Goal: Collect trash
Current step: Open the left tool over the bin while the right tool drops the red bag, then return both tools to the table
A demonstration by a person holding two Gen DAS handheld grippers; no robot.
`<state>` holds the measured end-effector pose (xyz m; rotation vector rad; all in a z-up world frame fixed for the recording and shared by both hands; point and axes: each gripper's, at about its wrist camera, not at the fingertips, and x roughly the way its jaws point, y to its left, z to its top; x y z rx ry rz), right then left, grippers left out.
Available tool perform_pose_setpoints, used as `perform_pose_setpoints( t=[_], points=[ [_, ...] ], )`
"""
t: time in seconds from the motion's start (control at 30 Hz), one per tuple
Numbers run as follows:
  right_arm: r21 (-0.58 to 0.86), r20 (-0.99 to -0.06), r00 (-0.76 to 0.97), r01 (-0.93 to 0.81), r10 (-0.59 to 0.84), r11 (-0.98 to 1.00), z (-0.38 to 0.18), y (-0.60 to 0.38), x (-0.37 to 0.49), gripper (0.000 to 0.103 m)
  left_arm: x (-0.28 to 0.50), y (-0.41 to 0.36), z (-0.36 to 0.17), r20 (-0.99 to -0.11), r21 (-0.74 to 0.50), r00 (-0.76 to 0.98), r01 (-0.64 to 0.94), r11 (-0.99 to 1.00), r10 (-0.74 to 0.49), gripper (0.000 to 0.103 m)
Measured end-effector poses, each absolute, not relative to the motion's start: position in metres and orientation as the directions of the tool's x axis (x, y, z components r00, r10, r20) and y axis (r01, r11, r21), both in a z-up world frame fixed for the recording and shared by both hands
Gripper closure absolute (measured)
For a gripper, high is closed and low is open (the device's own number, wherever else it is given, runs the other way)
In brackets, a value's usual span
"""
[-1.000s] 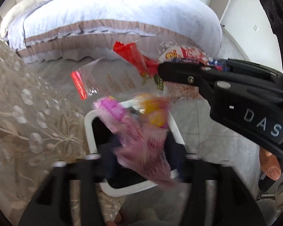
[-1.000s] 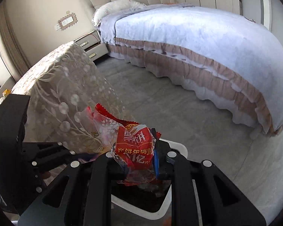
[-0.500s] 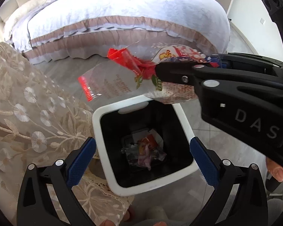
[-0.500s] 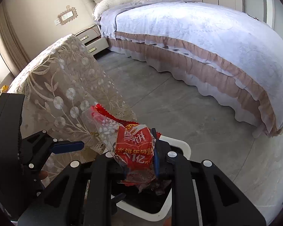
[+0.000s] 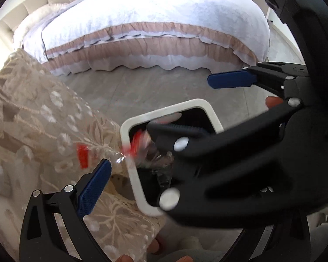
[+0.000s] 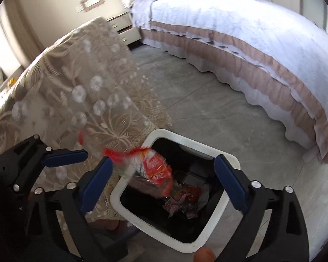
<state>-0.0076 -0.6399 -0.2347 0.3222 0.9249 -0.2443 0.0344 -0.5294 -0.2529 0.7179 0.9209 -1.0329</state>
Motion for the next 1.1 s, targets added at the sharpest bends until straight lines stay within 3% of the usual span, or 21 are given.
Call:
perform_pose_setpoints(
  t=[0.23, 0.67, 0.9, 1.1],
  points=[
    [0.078, -0.833, 0.533, 0.382, -0.15, 0.921, -0.243, -0.632, -0.001, 0.005, 0.036, -0.524, -0.25, -0.89, 0.052, 0.209, 0.93, 0.364, -0.406, 0.005],
    [0.092, -0.794, 0.575, 0.435, -0.198, 0.896, -0.212, -0.643, -0.017, 0.005, 0.026, -0.508, -0.222, -0.858, 0.019, 0.203, 0.93, 0.366, -0.472, 0.005],
    [0.049, -0.728, 0.629, 0.446, -0.274, 0.894, -0.177, -0.63, -0.031, 0.005, 0.017, -0.481, -0.176, -0.804, 0.012, 0.232, 0.927, 0.375, -0.548, 0.005],
    [0.02, -0.644, 0.698, 0.424, -0.313, 0.906, -0.136, -0.613, -0.036, 0.005, 0.016, -0.439, -0.128, -0.728, 0.069, 0.356, 0.888, 0.454, -0.586, 0.005]
  ],
)
